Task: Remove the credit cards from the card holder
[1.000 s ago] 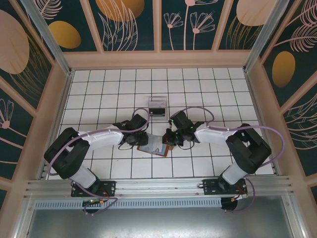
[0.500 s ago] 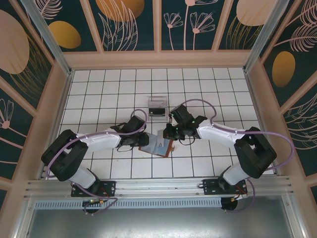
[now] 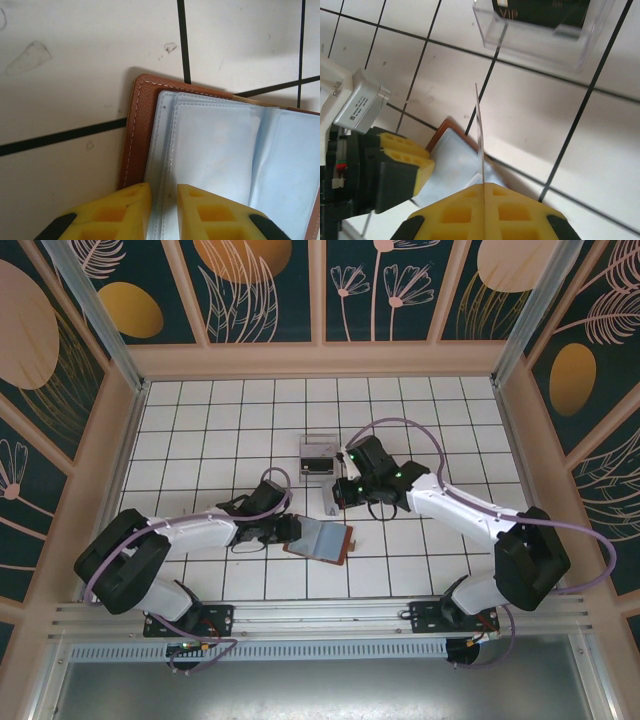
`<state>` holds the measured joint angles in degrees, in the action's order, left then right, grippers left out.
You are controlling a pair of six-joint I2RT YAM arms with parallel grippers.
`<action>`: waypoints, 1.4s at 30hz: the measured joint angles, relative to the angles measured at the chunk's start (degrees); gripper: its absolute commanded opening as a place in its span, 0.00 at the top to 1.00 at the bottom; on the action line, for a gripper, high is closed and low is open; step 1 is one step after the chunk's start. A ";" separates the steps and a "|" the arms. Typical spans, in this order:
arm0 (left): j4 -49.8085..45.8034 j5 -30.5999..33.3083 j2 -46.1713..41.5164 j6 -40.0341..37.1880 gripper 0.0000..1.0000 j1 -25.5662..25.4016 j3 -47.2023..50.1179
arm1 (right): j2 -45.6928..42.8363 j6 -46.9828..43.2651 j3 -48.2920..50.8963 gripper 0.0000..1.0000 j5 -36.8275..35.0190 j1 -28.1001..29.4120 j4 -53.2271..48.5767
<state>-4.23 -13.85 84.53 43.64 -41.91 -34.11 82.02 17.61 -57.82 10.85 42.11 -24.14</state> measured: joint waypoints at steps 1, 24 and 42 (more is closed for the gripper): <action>0.09 -0.35 -0.31 0.17 0.75 0.00 0.33 | 0.02 -2.10 -1.01 1.00 -0.94 -0.20 -0.63; -2.43 -0.68 -4.42 2.54 0.59 -0.04 2.19 | 15.56 -58.51 -27.47 1.00 -11.47 -2.71 -15.06; -6.03 2.73 -6.03 2.51 0.45 -0.11 1.44 | 36.46 -74.07 -57.99 1.00 -7.80 -5.66 -30.08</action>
<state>-10.26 -11.11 78.50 46.15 -42.02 -32.67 118.48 -56.47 -115.81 3.05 36.45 -54.22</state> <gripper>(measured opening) 0.529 0.054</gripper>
